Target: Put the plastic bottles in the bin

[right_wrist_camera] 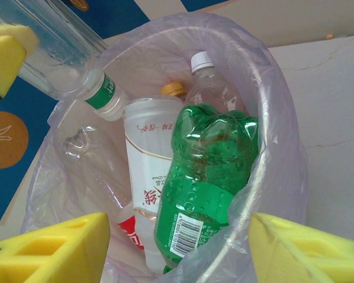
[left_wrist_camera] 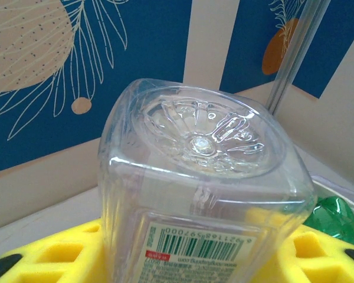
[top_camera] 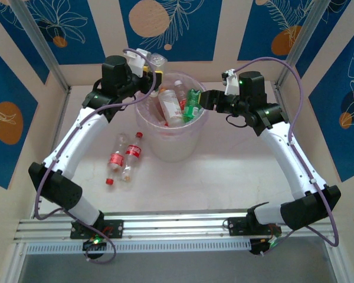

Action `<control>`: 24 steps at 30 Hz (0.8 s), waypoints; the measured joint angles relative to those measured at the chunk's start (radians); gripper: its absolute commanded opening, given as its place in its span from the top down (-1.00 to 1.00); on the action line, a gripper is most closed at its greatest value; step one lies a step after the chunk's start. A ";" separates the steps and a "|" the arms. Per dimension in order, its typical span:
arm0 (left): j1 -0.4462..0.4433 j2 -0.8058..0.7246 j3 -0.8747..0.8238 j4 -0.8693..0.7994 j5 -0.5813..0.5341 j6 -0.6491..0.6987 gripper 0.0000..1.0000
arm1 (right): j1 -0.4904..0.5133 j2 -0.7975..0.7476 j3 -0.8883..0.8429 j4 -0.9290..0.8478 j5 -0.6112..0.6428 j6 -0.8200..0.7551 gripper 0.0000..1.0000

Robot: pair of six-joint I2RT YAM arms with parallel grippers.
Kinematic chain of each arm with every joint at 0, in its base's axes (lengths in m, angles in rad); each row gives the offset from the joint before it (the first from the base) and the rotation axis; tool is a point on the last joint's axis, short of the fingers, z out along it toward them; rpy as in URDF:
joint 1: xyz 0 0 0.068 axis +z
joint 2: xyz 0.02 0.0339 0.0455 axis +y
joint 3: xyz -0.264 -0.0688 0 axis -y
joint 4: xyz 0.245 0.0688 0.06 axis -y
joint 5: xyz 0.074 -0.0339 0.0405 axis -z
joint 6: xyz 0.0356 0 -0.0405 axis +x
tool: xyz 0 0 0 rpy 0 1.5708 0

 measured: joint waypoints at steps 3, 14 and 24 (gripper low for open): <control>0.000 0.015 0.008 -0.026 -0.003 0.008 0.49 | 0.000 0.000 0.000 0.000 0.000 0.000 -0.29; 0.003 0.072 0.015 -0.103 -0.006 0.046 -0.05 | 0.000 0.000 0.000 0.000 0.000 -0.001 -0.29; 0.000 0.071 0.036 -0.129 0.076 0.013 -0.78 | 0.000 0.000 0.000 0.000 0.000 -0.003 -0.29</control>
